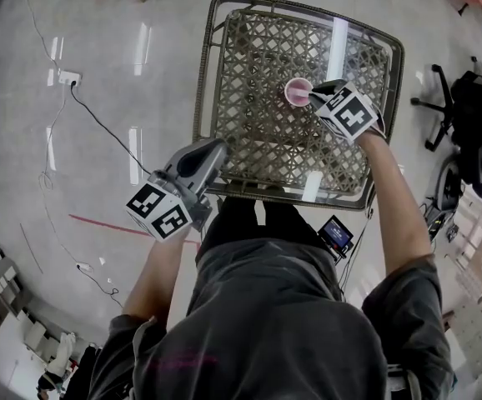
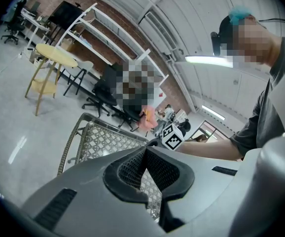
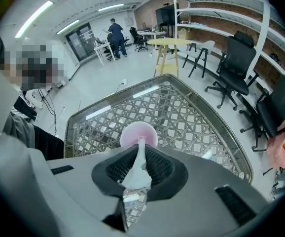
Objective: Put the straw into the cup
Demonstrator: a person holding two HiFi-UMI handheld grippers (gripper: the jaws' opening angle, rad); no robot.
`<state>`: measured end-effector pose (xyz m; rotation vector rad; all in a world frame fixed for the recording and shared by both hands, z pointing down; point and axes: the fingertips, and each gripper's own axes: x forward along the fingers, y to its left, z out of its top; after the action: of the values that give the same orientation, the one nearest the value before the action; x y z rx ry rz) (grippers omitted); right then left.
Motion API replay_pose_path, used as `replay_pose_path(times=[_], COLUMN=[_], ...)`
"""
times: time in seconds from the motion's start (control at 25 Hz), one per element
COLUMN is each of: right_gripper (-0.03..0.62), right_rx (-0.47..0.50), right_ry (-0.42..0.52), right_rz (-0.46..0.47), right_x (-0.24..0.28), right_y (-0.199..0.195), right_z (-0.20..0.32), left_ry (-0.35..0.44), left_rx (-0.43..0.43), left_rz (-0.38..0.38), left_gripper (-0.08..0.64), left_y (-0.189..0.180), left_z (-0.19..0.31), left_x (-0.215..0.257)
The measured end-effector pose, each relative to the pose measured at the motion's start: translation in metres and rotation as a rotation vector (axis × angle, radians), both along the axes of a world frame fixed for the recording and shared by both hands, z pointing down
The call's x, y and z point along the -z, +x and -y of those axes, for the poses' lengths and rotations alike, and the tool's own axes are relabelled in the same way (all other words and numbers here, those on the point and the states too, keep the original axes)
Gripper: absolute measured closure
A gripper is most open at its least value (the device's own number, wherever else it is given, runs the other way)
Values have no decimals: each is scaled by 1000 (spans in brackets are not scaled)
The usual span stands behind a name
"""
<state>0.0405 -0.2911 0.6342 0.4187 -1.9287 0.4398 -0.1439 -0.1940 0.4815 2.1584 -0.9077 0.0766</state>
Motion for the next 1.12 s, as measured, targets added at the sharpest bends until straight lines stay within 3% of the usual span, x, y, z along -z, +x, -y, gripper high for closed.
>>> replay_pose_path(times=[1.12], right_gripper=[546], right_rx=[-38], right_ry=[-18], right_rz=[32], right_x=[-13], right_y=[3], right_z=[4], left_ry=[0], left_rx=[-3], left_rz=[-6], left_gripper=[549], left_y=[7], left_z=[15], left_x=[0])
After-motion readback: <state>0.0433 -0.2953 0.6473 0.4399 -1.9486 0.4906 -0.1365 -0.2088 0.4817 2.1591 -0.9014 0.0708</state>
